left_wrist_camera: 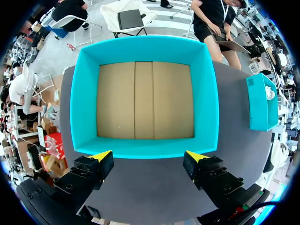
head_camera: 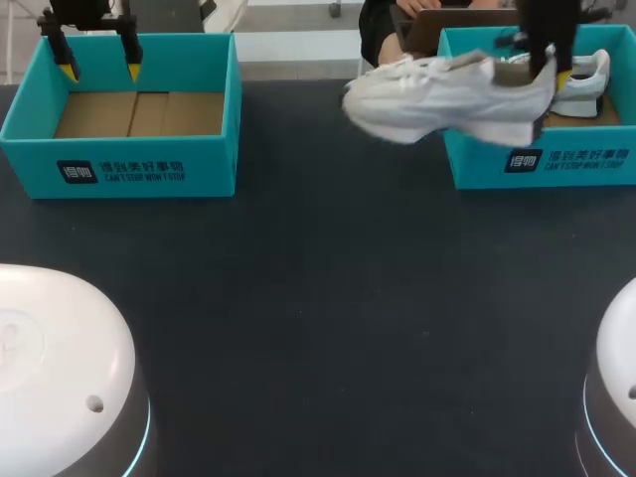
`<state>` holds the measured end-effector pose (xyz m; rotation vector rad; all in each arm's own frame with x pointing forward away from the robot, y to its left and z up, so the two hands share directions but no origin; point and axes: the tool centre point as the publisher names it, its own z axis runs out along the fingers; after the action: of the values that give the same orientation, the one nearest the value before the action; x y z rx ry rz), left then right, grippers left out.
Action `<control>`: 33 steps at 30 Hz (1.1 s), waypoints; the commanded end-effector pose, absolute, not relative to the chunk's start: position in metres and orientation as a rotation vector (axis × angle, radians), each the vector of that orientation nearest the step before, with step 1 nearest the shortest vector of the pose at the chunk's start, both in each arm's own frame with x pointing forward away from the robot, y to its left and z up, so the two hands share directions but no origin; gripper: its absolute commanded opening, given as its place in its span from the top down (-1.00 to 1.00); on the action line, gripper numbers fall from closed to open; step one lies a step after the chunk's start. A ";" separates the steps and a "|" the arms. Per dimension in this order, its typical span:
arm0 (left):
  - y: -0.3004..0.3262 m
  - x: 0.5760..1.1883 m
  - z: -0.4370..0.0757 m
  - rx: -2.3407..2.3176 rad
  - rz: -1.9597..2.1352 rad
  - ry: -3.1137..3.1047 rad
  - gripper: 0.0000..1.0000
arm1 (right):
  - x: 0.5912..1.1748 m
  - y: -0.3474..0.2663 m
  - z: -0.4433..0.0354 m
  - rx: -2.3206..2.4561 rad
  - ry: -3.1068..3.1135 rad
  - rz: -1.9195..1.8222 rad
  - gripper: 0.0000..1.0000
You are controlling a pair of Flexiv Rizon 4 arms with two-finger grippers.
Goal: Take the shoe out of the shoebox, open the shoe tongue, remove and reinsert the insole, then place the shoe into the shoebox
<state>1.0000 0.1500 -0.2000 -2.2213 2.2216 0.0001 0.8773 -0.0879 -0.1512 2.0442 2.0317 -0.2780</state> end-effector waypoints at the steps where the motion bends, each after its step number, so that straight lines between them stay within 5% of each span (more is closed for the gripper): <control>1: 0.150 1.000 -0.200 -2.221 0.000 2.222 -1.00 | 0.839 -0.061 -0.158 2.049 2.031 -0.196 1.00; 10: 0.150 1.000 -0.200 -2.221 0.000 2.222 -1.00 | 0.789 -0.010 -0.170 2.114 2.044 -0.192 1.00; 27: 0.150 1.000 -0.200 -2.221 0.000 2.222 -1.00 | 0.789 -0.010 -0.170 2.114 2.044 -0.192 1.00; 33: 0.150 1.000 -0.200 -2.221 0.000 2.222 -1.00 | 0.765 0.044 -0.217 2.110 2.015 -0.303 1.00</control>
<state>1.0001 0.1499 -0.2000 -2.2211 2.2217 0.0002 0.7651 0.0106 -0.1934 2.1336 2.0479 -0.2492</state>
